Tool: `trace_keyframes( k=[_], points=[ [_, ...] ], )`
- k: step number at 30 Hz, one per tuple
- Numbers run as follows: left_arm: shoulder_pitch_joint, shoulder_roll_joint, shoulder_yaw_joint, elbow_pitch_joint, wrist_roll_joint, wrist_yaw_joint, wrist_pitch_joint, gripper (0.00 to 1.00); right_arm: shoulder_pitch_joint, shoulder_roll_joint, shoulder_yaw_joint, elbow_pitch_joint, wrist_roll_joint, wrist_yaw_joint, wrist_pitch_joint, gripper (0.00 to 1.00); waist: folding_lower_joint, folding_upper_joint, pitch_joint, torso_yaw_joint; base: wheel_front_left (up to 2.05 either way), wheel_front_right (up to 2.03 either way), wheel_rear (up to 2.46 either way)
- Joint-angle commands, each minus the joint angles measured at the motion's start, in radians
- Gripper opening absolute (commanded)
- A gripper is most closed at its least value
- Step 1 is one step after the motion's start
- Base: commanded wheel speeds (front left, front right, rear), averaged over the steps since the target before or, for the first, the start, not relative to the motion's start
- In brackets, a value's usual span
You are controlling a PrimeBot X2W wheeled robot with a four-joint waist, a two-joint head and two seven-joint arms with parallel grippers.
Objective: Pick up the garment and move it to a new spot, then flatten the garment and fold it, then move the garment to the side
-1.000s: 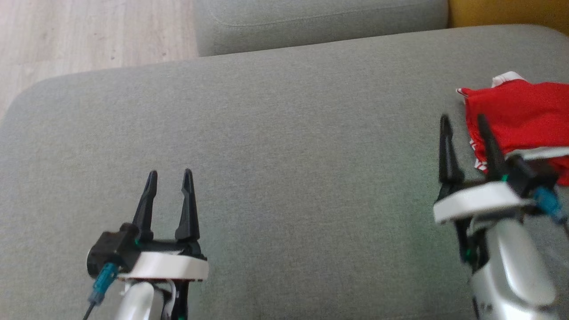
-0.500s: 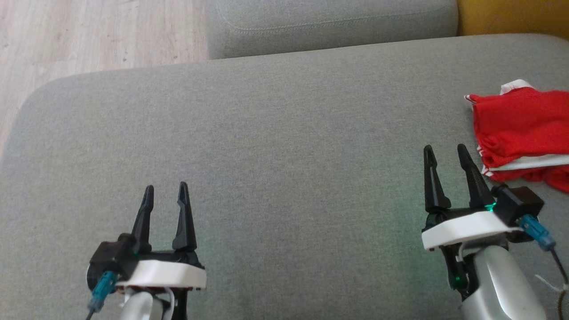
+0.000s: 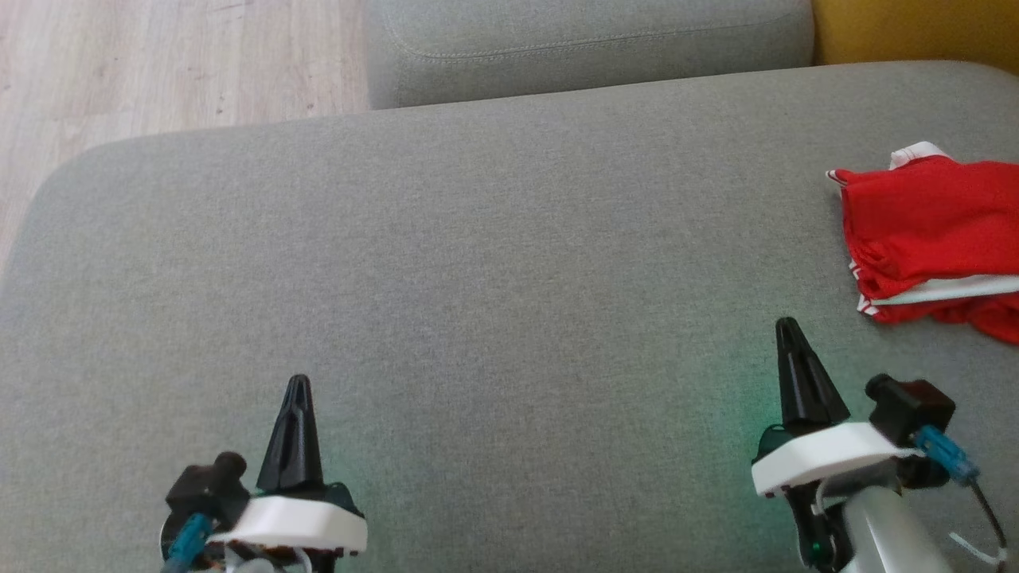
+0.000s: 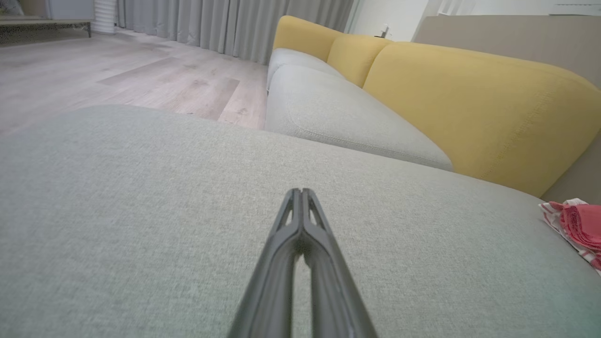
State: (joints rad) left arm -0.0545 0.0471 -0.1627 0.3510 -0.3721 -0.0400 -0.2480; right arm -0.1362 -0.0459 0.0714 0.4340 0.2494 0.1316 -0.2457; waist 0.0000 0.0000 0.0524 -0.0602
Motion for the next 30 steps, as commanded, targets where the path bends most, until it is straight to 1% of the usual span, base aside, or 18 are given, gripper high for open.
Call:
trace_keyframes(
  k=[1, 30],
  points=[
    [-0.033, 0.000, 0.007, -0.030, -0.021, -0.002, 0.001, 0.00, -0.040, -0.001, -0.003, -0.035, 0.024, 0.000, 0.004, 0.00, 0.0000, 0.0000, 0.000, 0.001, 0.00, 0.00, 0.00],
    [-0.038, 0.001, 0.073, -0.049, -0.321, -0.024, 0.090, 0.00, -0.023, -0.005, -0.044, -0.073, 0.357, 0.000, 0.089, 0.00, 0.0000, 0.0000, -0.012, 0.015, 0.00, 0.00, 0.00]
  ],
)
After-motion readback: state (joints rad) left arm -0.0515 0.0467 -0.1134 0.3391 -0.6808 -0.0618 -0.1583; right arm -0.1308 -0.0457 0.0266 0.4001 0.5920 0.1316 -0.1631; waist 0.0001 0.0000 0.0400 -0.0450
